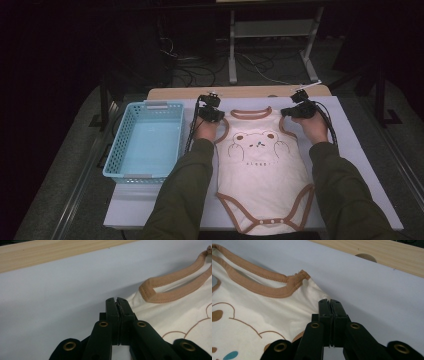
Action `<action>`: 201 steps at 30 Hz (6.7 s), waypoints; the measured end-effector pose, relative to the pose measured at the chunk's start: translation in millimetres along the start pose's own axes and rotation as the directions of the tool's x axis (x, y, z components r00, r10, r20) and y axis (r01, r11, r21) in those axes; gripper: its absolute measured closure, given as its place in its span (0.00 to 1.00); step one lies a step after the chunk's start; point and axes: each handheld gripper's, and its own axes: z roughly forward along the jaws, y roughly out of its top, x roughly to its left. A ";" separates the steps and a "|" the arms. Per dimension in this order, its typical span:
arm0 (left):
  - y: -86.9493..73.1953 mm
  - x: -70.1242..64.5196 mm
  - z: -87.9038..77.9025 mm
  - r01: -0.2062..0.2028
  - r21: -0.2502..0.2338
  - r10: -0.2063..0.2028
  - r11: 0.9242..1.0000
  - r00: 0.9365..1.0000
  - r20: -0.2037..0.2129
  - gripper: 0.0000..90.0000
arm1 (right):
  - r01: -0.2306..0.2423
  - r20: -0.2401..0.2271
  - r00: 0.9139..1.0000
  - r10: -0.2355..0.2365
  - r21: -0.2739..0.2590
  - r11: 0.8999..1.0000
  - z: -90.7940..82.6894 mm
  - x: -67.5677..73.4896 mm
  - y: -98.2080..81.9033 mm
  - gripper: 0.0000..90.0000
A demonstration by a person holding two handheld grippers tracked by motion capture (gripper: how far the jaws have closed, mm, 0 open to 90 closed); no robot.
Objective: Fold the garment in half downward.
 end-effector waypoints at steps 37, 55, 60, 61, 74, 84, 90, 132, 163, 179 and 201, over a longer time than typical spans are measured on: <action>-37.8 -14.5 -18.9 -0.012 0.045 0.009 0.999 0.998 0.069 0.98 | 0.054 -0.062 0.997 -0.051 0.051 0.997 -8.9 12.2 -31.3 0.97; -52.3 -24.1 -30.7 -0.041 0.050 0.035 0.998 0.994 0.107 0.98 | 0.062 -0.094 0.994 -0.058 0.041 0.997 -17.6 18.0 -49.8 0.97; -57.2 -26.0 -34.3 -0.045 0.045 0.040 0.998 0.992 0.121 0.98 | 0.054 -0.102 0.994 -0.050 0.034 0.998 -21.1 19.3 -56.2 0.97; -58.3 -26.4 -34.9 -0.044 0.044 0.038 0.998 0.992 0.123 0.98 | 0.052 -0.102 0.994 -0.049 0.033 0.998 -22.0 19.5 -57.1 0.97; -71.4 -28.1 -43.9 -0.065 0.020 0.060 0.998 0.983 0.174 0.98 | 0.067 -0.117 0.991 -0.064 0.020 0.998 -29.9 23.9 -64.5 0.97; -77.5 -28.0 -53.1 -0.077 0.003 0.075 0.997 0.976 0.203 0.98 | 0.080 -0.123 0.989 -0.077 0.014 0.997 -39.5 29.7 -69.4 0.97; -81.2 -31.1 -60.2 -0.105 -0.005 0.104 0.994 0.972 0.211 0.98 | 0.076 -0.132 0.988 -0.075 0.003 0.997 -45.7 32.1 -72.8 0.97; -108.9 -43.1 -93.0 -0.187 -0.004 0.179 0.982 0.937 0.299 0.98 | 0.117 -0.178 0.977 -0.119 -0.021 0.993 -76.5 50.2 -101.0 0.97; -128.1 -53.7 -116.4 -0.222 -0.025 0.216 0.975 0.912 0.348 0.98 | 0.132 -0.215 0.968 -0.131 -0.009 0.991 -94.8 61.2 -126.1 0.97; -143.2 -64.7 -129.6 -0.229 -0.028 0.223 0.973 0.896 0.385 0.98 | 0.147 -0.237 0.961 -0.143 -0.001 0.989 -106.2 69.2 -141.8 0.97; -160.3 -76.7 -147.5 -0.242 -0.031 0.231 0.970 0.870 0.436 0.98 | 0.161 -0.262 0.953 -0.155 -0.001 0.987 -127.8 80.6 -163.4 0.97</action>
